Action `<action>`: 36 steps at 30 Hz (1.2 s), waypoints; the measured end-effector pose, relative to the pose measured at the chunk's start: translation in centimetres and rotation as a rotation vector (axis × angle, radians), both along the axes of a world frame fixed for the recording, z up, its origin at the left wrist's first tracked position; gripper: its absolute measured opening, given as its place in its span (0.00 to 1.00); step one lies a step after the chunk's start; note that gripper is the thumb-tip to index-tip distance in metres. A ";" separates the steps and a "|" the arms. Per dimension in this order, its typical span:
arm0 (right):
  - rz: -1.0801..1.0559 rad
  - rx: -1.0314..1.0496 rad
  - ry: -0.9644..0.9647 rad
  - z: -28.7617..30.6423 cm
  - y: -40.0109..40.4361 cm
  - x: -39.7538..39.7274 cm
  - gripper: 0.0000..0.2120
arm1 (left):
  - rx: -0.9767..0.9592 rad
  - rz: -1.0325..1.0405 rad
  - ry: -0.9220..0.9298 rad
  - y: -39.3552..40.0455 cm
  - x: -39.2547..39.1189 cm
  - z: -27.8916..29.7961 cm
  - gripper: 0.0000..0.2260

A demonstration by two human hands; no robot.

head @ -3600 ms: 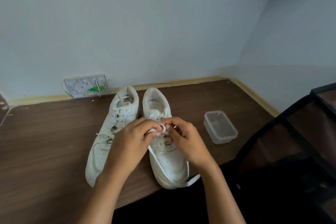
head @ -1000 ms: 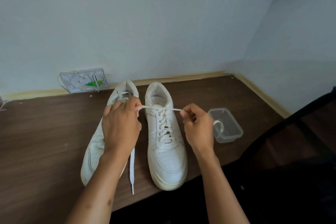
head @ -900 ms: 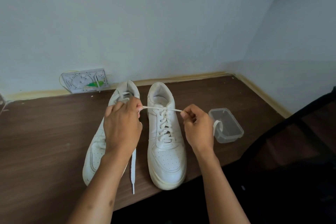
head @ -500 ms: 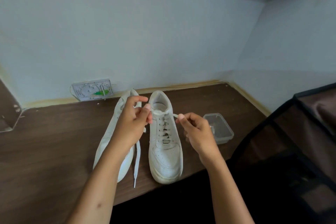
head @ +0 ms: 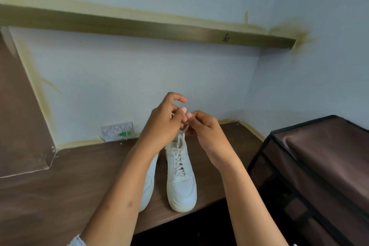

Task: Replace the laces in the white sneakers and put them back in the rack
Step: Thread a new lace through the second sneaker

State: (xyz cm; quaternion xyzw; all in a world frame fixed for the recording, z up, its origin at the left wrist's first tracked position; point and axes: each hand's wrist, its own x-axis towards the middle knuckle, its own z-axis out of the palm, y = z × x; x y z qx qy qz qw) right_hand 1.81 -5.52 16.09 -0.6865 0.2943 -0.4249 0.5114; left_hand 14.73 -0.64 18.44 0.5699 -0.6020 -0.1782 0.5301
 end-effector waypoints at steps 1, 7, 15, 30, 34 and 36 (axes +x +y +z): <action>0.012 0.012 -0.023 0.7 0.3 0.0 0.14 | -0.015 0.004 -0.012 0.4 -0.1 0.8 0.08; 0.099 0.079 -0.194 3.8 2.3 -0.1 0.15 | -0.074 0.018 -0.102 2.8 -0.3 4.4 0.07; 0.114 0.038 -0.228 6.2 4.5 -0.2 0.14 | -0.158 0.106 -0.340 4.4 -1.0 6.2 0.07; -0.008 0.076 -0.385 5.3 3.1 -1.0 0.03 | -0.087 -0.033 0.103 1.9 -0.3 2.5 0.17; -0.037 0.095 -0.473 5.4 1.7 -0.9 0.05 | 0.199 -0.335 0.122 0.2 0.3 -2.4 0.09; -0.055 0.115 -0.519 5.1 0.7 -1.0 0.07 | 0.271 -0.354 0.095 -1.1 1.0 -5.0 0.09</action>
